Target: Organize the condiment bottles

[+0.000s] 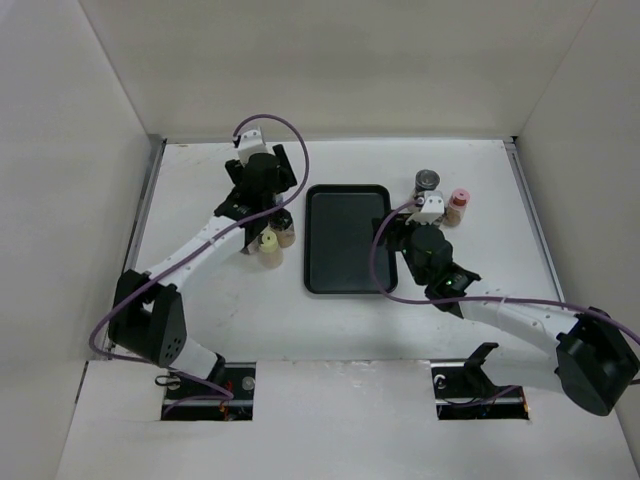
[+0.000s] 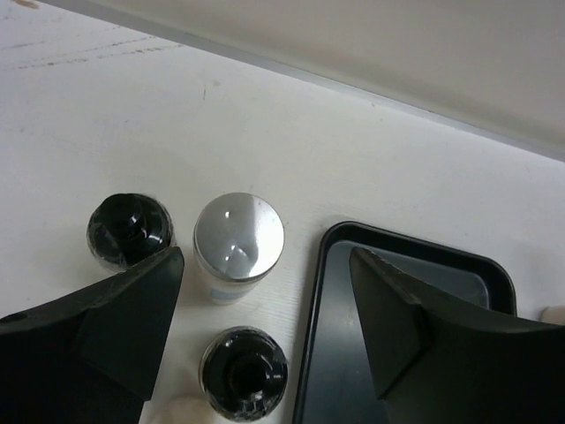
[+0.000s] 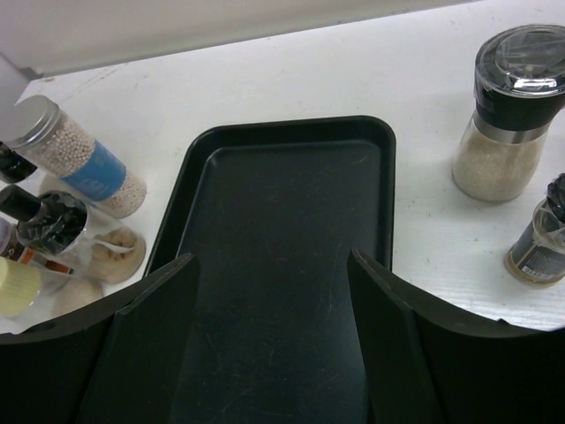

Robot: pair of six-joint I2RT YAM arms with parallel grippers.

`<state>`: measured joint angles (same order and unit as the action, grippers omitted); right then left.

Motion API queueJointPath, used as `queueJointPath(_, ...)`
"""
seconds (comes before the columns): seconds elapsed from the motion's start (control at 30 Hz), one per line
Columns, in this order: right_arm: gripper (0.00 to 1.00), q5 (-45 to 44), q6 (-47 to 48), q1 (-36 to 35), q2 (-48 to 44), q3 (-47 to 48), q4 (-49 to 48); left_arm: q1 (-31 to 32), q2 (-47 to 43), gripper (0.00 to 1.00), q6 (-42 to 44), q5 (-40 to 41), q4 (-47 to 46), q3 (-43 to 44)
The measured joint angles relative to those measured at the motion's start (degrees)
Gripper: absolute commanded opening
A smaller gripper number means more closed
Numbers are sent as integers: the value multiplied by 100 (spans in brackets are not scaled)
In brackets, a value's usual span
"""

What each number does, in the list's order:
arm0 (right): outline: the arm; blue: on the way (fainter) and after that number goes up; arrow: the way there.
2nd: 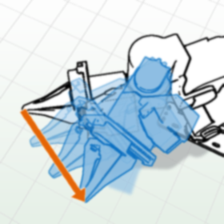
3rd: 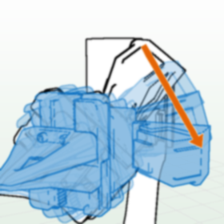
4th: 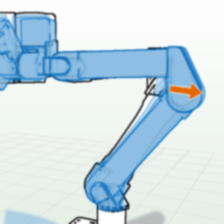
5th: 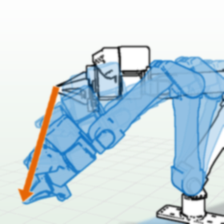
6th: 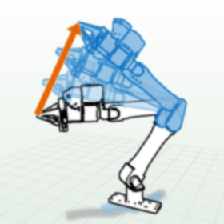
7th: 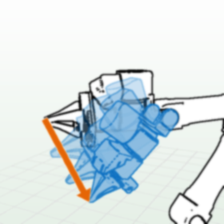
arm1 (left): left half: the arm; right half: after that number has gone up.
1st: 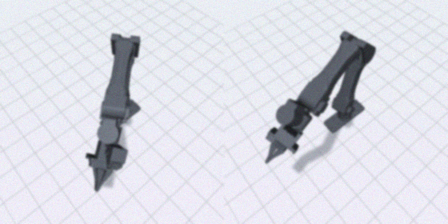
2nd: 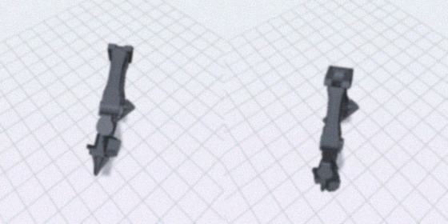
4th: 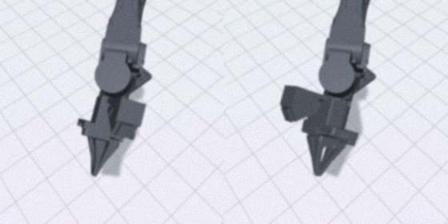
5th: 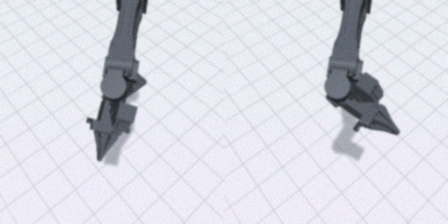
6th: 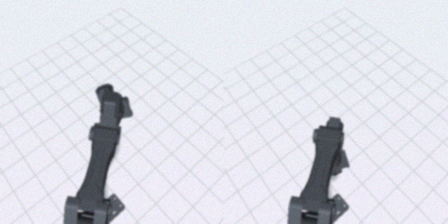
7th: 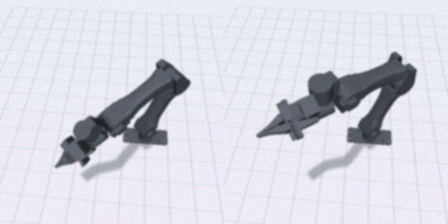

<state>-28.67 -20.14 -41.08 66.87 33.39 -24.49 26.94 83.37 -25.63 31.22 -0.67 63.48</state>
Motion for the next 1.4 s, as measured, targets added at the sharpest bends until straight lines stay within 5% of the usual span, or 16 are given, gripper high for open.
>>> queueJointPath(0.6, 84, 20, 50, -31, 162, 0, 0, -190, 1325, 80, 39, 17, 96, 411)
queueJointPath(0.7, 84, 17, 52, -35, 162, 0, 0, -223, 1523, 73, 42, 37, 90, 511)
queueJointPath(0.93, 84, 17, 50, -61, 162, 0, 0, -299, 1733, 40, 81, 96, 92, 614)
queueJointPath(1.4, 84, 13, 46, -61, -50, -7, -22, 313, 903, 35, 595, 116, -588, 879)
